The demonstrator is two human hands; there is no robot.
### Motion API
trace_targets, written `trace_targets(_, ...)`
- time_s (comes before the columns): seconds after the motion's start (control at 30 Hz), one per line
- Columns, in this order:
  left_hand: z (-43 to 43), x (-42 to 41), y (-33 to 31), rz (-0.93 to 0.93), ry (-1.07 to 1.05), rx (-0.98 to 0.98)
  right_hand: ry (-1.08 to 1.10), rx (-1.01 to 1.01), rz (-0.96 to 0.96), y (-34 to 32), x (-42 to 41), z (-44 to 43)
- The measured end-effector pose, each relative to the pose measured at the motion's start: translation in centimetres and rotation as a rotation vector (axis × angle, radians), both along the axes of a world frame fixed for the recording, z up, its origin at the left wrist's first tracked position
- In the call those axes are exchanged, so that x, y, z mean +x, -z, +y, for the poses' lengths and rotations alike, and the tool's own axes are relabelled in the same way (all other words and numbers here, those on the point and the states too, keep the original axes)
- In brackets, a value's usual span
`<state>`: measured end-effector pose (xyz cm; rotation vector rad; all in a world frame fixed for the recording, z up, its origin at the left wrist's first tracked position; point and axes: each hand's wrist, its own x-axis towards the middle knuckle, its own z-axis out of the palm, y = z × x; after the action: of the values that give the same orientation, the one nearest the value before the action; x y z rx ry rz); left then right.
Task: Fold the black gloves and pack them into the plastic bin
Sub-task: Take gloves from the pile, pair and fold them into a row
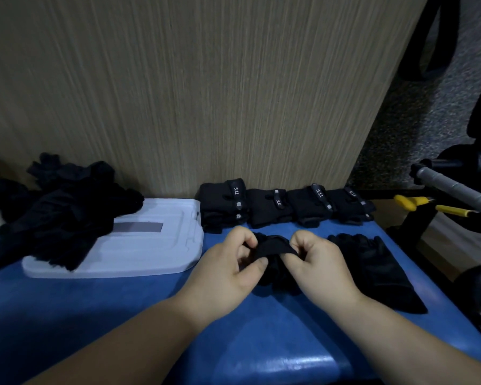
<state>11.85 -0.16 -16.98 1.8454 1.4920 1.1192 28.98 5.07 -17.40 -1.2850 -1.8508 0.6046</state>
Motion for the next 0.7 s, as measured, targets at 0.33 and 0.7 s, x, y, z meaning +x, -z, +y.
trace_targets(0.33, 0.5, -0.2, -0.1, -0.121, -0.056, -0.08, -0.36, -0.305, 0.356, -0.8, 0.0, -0.2)
trace_targets(0.7, 0.6, -0.2, 0.5, 0.057, -0.202, -0.004, -0.041, -0.066, 0.115, -0.7, 0.0, -0.4)
